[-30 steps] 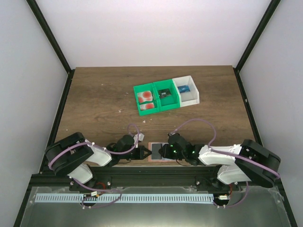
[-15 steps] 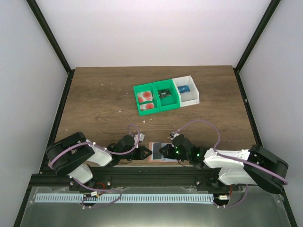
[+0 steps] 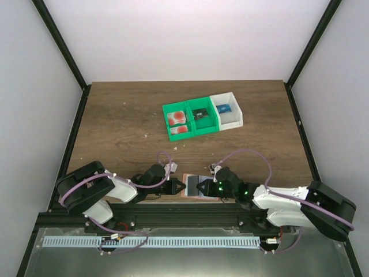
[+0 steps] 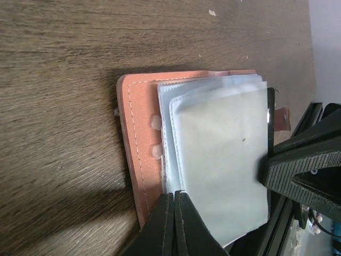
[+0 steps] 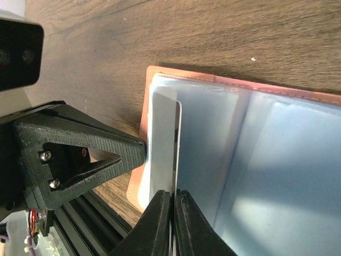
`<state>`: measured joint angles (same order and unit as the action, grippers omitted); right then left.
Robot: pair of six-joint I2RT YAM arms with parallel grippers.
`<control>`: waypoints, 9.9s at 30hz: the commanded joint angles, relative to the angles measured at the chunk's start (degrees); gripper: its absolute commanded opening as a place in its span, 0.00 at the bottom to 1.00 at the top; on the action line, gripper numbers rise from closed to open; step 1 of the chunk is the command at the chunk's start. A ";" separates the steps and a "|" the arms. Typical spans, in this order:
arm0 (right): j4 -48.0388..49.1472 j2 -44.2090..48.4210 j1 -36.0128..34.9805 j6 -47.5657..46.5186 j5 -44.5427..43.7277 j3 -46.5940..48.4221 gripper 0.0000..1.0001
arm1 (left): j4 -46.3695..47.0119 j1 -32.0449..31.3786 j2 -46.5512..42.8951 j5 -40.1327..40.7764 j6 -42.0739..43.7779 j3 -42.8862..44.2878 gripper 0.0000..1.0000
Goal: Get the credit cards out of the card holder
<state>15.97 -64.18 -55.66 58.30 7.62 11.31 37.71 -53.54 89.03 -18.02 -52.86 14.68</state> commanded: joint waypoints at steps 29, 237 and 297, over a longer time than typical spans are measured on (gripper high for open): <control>2.11 0.62 2.73 -0.24 3.87 -1.93 0.02 | -6.41 -0.54 3.32 3.16 -0.08 -1.96 0.00; -30.27 31.06 6.18 -7.33 -13.48 4.27 0.01 | -21.31 -6.05 -15.70 11.33 2.71 9.70 0.34; -2.80 8.13 -28.01 -70.52 -28.83 15.40 0.43 | -13.99 10.95 -59.28 -7.05 -21.12 -7.79 0.00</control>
<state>31.35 -64.47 -83.18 -32.08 -26.74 21.08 18.15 -42.94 29.89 -23.75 -83.50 6.17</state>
